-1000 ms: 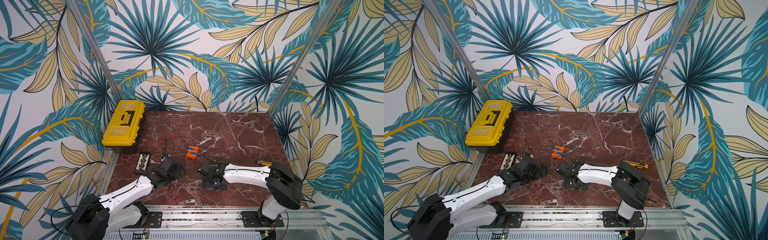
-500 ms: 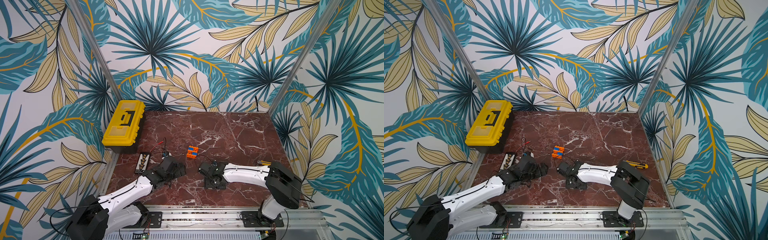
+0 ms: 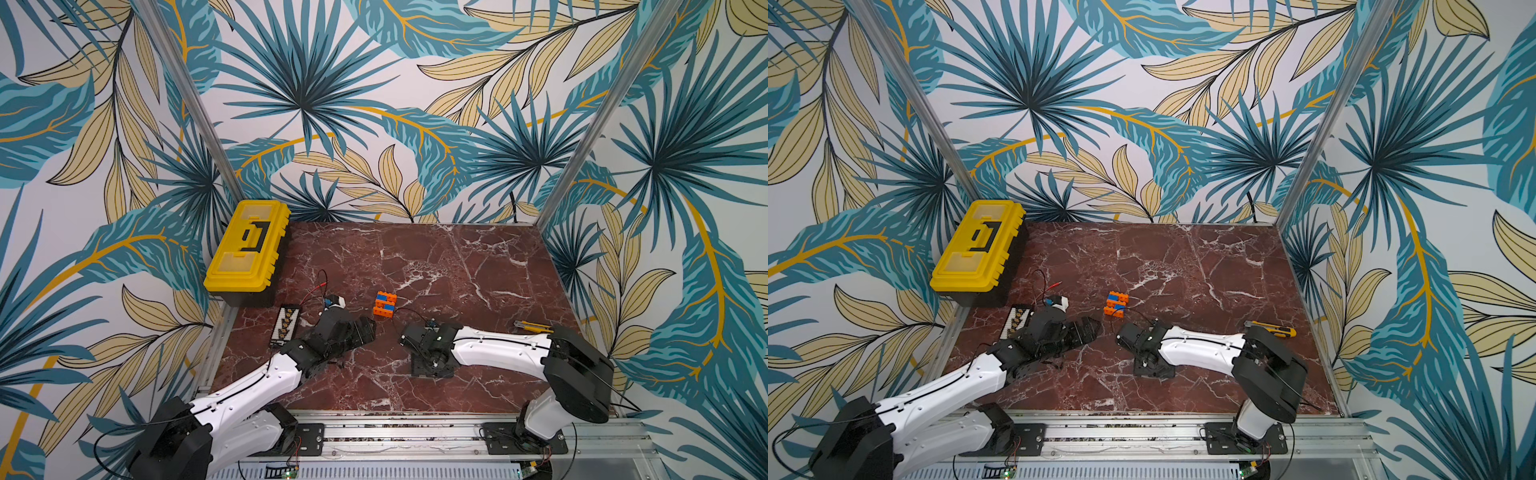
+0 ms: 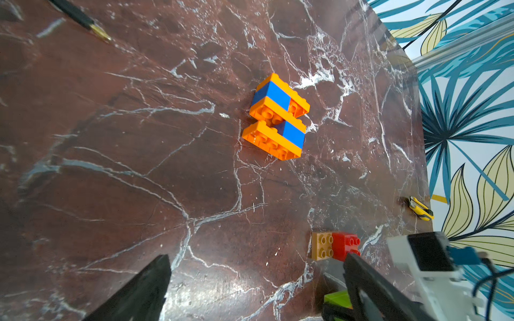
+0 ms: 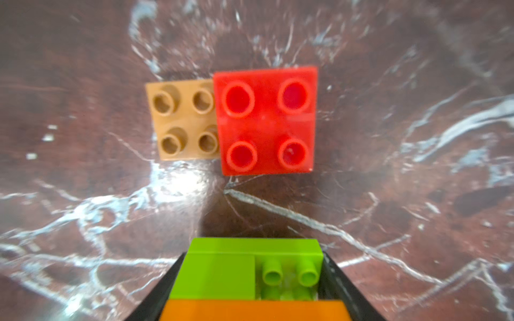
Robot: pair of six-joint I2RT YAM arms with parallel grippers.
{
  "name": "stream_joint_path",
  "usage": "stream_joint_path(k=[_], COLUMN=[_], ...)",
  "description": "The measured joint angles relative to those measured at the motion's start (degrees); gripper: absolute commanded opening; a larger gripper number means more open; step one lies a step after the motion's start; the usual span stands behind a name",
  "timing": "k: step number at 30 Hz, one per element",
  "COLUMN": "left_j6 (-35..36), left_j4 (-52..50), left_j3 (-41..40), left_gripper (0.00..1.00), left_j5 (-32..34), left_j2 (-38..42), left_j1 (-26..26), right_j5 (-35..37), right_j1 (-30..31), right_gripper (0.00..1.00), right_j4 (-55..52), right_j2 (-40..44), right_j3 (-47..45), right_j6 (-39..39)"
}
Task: Assemble the number 5 with lego
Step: Pick up the lego brick from the center of the board, then place the lego brick at the center of the board.
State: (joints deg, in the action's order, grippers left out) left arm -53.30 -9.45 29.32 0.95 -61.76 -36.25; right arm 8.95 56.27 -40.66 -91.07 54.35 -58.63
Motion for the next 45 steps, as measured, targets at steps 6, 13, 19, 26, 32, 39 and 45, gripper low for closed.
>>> stream_joint_path(k=[6, 13, 19, 26, 32, 39, 45], left_j6=[1.44, 1.70, 1.55, 1.44, 1.44, 1.53, 1.79], left_j4=[0.04, 3.67, 6.80, 9.05, 9.25, 9.05, 9.01], left_j3=[0.57, 0.98, 1.79, 3.91, 4.17, 6.73, 8.41], left_gripper=[1.00, 1.00, 1.00, 1.00, 1.00, 1.00, 1.00], left_j5=[-3.85, -9.42, -13.60, -15.82, -16.31, -16.41, -16.37], left_j2=[-3.52, -7.02, -10.91, -13.40, -14.88, -16.31, -17.14], left_j1=[0.00, 0.07, 0.09, -0.11, -0.70, -2.03, -3.02], right_j5=[2.25, 3.04, 2.99, 2.56, 1.92, 0.39, -0.74], right_j1=[-1.92, -5.35, -7.02, -8.33, -9.53, -12.28, -14.49], right_gripper=[0.61, 0.61, 0.61, 0.61, 0.61, 0.61, 0.61], right_j4=[-2.23, -3.76, -3.85, -3.80, -3.74, -3.74, -3.54], right_j2=[6.88, 9.81, 9.86, 9.88, 11.13, 11.39, 11.39], right_j3=[0.28, 0.68, 0.83, 0.83, 0.28, -1.25, -2.29], right_j6=[0.90, 2.78, 4.04, 4.74, 5.22, 6.23, 7.69])
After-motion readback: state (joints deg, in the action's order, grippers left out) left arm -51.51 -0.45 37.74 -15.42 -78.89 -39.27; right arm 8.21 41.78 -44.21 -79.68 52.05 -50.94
